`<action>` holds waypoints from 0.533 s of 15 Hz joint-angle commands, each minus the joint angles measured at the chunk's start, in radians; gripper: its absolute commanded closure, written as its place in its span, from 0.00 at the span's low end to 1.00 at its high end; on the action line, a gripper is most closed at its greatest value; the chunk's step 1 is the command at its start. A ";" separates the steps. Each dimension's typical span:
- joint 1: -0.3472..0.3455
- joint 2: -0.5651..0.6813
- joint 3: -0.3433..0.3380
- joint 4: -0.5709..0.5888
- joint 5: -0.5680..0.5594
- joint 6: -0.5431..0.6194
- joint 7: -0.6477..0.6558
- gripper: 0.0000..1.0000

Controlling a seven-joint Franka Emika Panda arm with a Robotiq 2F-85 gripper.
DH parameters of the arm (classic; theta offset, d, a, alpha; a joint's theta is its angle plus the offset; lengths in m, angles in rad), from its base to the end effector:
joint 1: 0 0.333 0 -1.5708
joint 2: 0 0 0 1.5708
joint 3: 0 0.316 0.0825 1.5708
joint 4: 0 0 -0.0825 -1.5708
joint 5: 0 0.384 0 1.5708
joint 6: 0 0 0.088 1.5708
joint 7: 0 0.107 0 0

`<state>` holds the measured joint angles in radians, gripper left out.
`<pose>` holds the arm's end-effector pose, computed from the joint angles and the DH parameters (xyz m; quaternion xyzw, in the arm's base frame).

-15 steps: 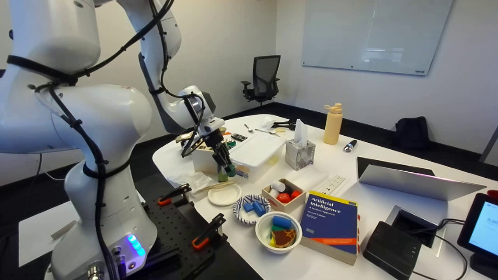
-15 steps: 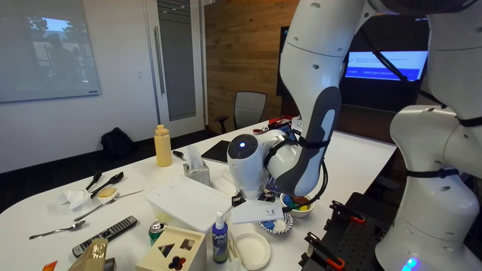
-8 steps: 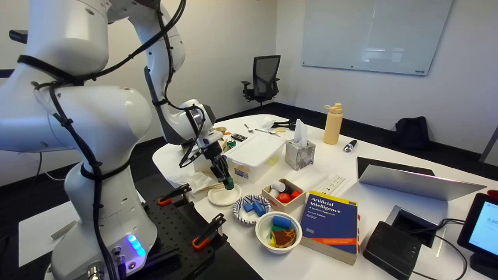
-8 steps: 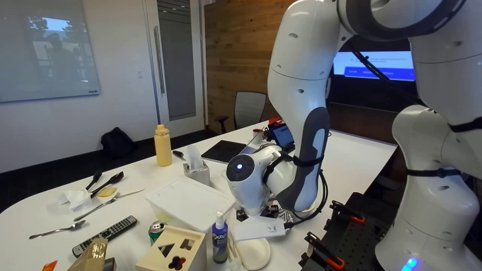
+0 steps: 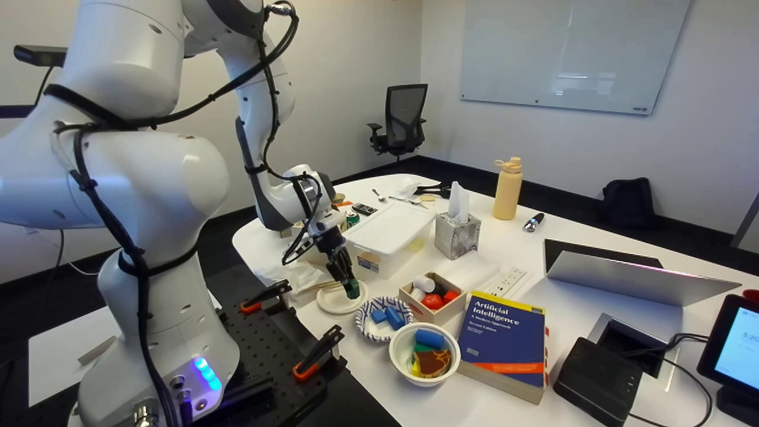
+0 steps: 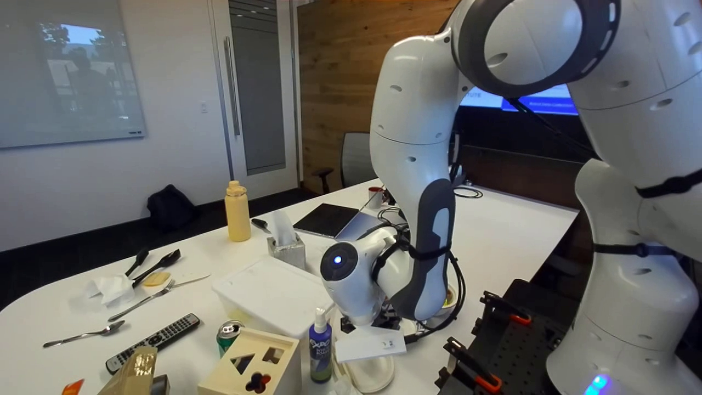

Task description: Put the green block from the white bowl on the white plate.

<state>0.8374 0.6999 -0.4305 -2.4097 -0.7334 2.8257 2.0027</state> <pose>0.3897 0.1574 0.0338 0.8916 -0.3770 0.1361 0.2106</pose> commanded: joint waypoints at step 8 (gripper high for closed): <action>-0.069 0.033 0.045 0.046 0.016 -0.010 -0.010 0.00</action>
<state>0.7889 0.7333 -0.4050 -2.3728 -0.7313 2.8257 2.0026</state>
